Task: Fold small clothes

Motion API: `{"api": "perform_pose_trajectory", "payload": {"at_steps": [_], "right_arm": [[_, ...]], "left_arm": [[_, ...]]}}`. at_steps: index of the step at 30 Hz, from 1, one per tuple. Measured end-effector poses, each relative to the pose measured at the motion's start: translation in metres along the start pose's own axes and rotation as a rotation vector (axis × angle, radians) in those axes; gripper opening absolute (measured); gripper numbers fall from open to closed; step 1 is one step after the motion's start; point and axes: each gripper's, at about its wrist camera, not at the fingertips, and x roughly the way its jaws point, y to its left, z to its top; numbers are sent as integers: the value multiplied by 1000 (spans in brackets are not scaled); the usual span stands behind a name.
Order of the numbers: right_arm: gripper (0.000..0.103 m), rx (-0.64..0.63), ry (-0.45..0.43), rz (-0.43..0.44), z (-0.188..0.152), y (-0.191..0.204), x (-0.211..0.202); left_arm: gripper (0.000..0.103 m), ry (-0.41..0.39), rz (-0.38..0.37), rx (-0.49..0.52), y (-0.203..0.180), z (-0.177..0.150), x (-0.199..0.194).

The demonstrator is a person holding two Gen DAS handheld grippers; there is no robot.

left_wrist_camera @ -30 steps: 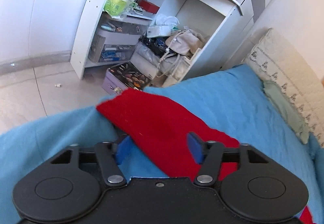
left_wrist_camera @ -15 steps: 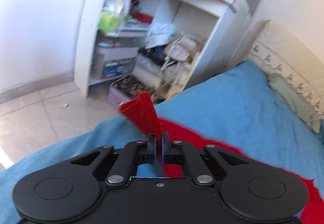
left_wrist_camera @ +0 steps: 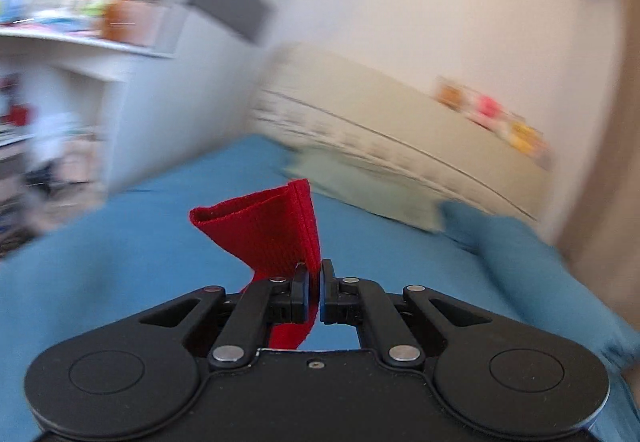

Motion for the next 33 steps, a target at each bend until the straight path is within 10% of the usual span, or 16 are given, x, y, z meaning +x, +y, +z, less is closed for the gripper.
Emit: {"api": "perform_pose_trajectory", "payload": {"at_steps": [7,15,19,21,24,33], "right_arm": [[103,98,-39,-101,1,-89,-32],[103,168,-32,-124,-7,-145,-38],[103,178,-34,-109,-8,-151,-32],[103,179,-34,-105,-6,-149,-26],[103,174,-45,-102,-2,-144,-21],[103,134,-54,-63,34,-111,19]], "left_arm": [[4,238,-178,141,-145,-114,96],[4,451,-163,287,-189,-234,130],[11,467,-175,310,-183,-238,130],[62,465,-180,300,-175,-230,125],[94,387,-168,316,-168,-211,106],[97,219,71,350,-73,-154,44]]}}
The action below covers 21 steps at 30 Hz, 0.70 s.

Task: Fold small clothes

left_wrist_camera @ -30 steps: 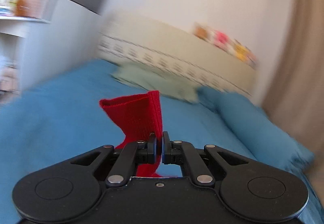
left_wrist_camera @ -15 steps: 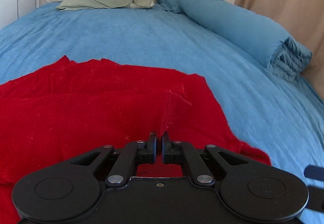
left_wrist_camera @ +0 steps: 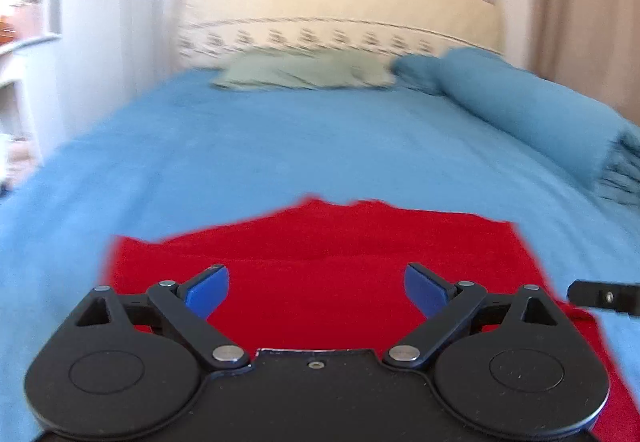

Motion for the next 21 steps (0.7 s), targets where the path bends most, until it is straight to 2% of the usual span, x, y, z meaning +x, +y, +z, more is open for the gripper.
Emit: {"api": "perform_pose_trajectory", "payload": {"at_steps": [2,5,9,13,14,15,16,18,21], "right_arm": [[100,-5,22,-5,2,9,20],[91,-26,50,-69,1,21,50],[78,-7,81,-90,-2,26,77],[67,16,80,-123,-4,30,91],[60,6,75,-137,-4,32,92],[46,-10,73,-154,-5,35,92],[43,-29,74,-173,-5,37,93],[26,-59,72,-181,-3,40,93],[21,-84,55,-172,4,41,86]], "left_arm": [[97,-4,68,-12,27,-6,-8],[97,12,140,-58,66,-17,-16],[97,33,192,-90,100,-35,-23],[97,58,227,-96,113,-51,-21],[97,66,230,-100,113,-53,-18],[97,73,233,-105,116,-55,-19],[97,79,233,-111,117,-56,-17],[97,85,224,-125,119,-58,-18],[97,89,215,-124,119,-56,-14]]}}
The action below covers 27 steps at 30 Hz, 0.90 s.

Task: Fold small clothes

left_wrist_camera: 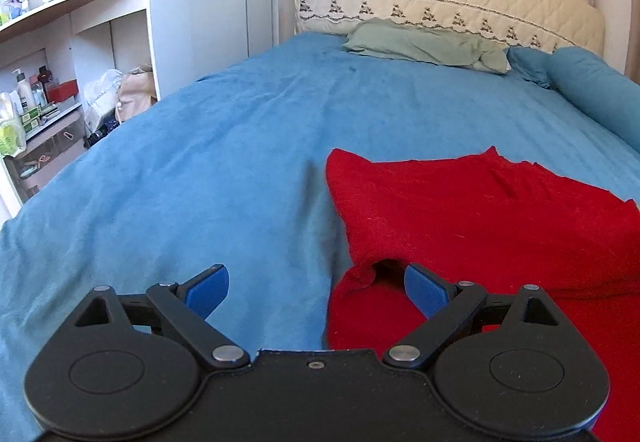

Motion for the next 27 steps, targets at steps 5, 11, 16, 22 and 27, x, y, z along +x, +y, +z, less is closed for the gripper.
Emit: {"api": "perform_pose_trajectory", "payload": {"at_steps": [5,11,16,22,27], "right_arm": [[20,-38,-75,25,20,-5,-20],[20,-40,-119,-70,27,-31,-25],[23,-45,-15,-125,6,-44,5],[88,13,-149,-65,4,-43,-20],[102,-73,-129,74,-2,-17,-10]], "left_arm": [[97,10,-8,27,-8,2,7],[97,22,-7,77,-17,3,13],[97,36,10,98,-21,6,15],[97,-65,-143,117,-42,26,-4],[99,47,-220,128,-70,27,44]]}}
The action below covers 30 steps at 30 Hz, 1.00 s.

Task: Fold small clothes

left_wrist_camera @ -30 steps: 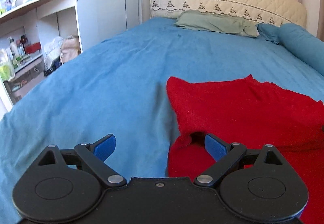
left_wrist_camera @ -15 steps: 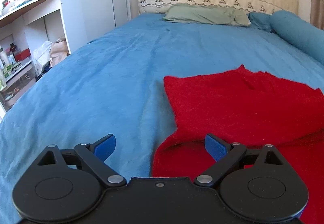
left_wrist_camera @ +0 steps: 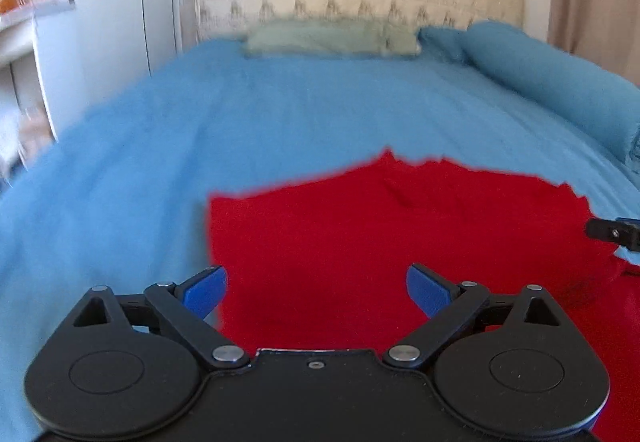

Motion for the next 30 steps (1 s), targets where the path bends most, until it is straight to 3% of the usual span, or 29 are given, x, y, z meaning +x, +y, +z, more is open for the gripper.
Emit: {"api": "perform_pose_trajectory", "payload": {"at_steps": [2,5,9,15,17,23,26,30], "right_arm": [[103,-21,22,-17,-7,7,10],[103,-18,93,-44,-21,5,26],[103,-38,64,-43,-39,2,31],[103,-75,98,-51,-34,6,30],[103,-50,96,-32,-25,4,16],[103,-72,-45,30,8,8,-70],[103,-90,-116,31,22,7,-130],[103,-114,-144,-2,30,3,-213]], "left_arm": [[99,53,21,-39,5,-7,20],[102,31,33,-12,4,-16,26],[103,51,37,1,7,-18,31],[103,92,53,-40,12,-5,23],[103,59,47,-61,13,0,1],[103,-92,72,-51,4,15,-106],[103,-110,91,-67,2,15,-165],[103,-106,106,-106,-1,-3,-235]]}}
